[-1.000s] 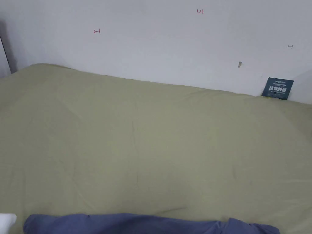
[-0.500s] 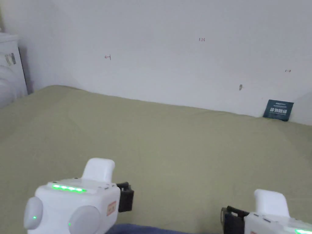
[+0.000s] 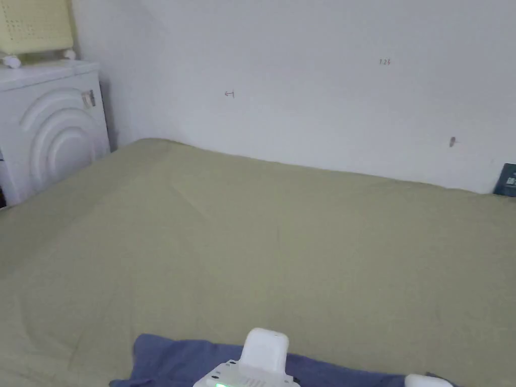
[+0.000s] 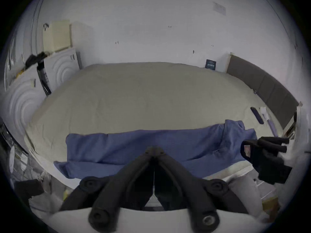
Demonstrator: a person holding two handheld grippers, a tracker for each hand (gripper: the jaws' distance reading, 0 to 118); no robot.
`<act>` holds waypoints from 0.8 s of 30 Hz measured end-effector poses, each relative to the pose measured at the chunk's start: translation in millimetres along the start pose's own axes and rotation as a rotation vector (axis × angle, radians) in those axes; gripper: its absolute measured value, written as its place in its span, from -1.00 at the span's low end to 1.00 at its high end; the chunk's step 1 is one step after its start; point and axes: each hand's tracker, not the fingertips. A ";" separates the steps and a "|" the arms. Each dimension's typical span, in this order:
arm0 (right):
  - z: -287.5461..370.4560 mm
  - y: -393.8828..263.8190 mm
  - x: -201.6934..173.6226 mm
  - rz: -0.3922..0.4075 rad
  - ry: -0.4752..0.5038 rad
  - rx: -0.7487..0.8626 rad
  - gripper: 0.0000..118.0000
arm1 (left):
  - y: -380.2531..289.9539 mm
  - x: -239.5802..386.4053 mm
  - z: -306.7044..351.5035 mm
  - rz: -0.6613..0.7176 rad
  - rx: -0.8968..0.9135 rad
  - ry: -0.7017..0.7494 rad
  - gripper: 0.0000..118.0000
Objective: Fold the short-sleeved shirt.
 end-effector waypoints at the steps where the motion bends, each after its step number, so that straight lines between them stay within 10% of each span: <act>1: 5.1 1.9 4.3 -0.012 0.019 0.015 -0.99 | 6.6 -16.8 -0.9 0.016 -0.001 -0.005 -1.00; 7: 22.2 25.3 26.8 -0.045 0.062 0.048 -0.99 | 38.9 -198.9 -14.5 0.415 -0.226 -0.469 -0.85; 10: 18.9 34.2 33.7 -0.069 0.096 0.028 -0.99 | 28.5 -264.9 -4.8 0.345 -0.203 -0.629 0.77; 11: 16.7 36.2 35.2 -0.079 0.112 0.024 -0.99 | 18.3 -282.5 -5.3 0.394 -0.171 -0.692 1.00; 15: 11.6 41.5 32.1 -0.088 0.131 -0.004 -0.99 | -26.7 -330.7 -19.5 0.724 -0.206 -0.768 1.00; 24: 3.6 46.4 21.7 -0.051 0.159 -0.043 -0.99 | -70.0 -315.4 -87.9 0.817 -0.309 -0.768 1.00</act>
